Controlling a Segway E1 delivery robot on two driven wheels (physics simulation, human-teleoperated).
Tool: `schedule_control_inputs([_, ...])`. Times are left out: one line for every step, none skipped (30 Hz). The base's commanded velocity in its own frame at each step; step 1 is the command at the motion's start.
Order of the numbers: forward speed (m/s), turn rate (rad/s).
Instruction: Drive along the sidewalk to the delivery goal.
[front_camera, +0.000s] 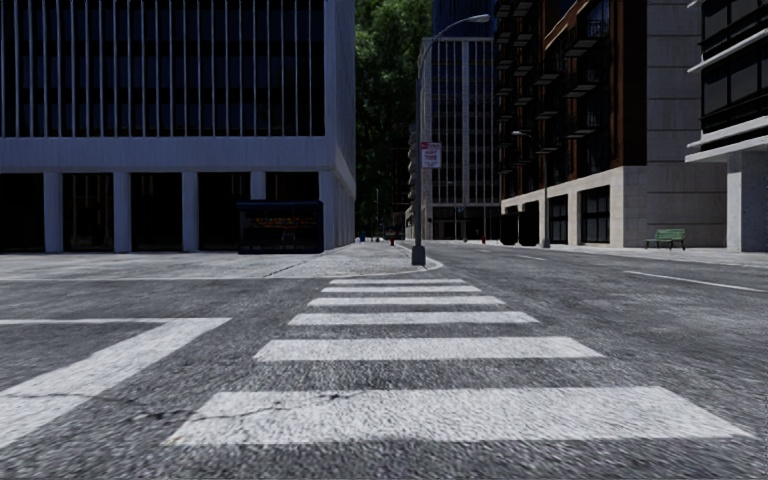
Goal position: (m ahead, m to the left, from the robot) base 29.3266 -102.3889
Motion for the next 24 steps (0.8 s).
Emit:
schedule_control_inputs([1.52,0.0])
schedule_control_inputs([1.52,0.0])
schedule_control_inputs([1.52,0.0])
schedule_control_inputs([1.52,0.0])
schedule_control_inputs([1.53,0.0])
schedule_control_inputs([1.55,0.0])
schedule_control_inputs([1.56,0.0])
schedule_control_inputs([1.56,0.0])
schedule_control_inputs([1.56,0.0])
schedule_control_inputs([1.56,0.0])
schedule_control_inputs([1.57,0.0])
schedule_control_inputs([1.57,0.0])
schedule_control_inputs([1.57,0.0])
schedule_control_inputs([1.57,0.0])
schedule_control_inputs([2.0,0.0])
schedule_control_inputs([2.0,0.0])
schedule_control_inputs([2.0,0.0])
schedule_control_inputs([2.0,0.0])
schedule_control_inputs([2.0,0.0])
schedule_control_inputs([2.0,0.0])
schedule_control_inputs([2.0,0.0])
schedule_control_inputs([2.0,0.0])
schedule_control_inputs([2.0,0.0])
schedule_control_inputs([2.0,0.0])
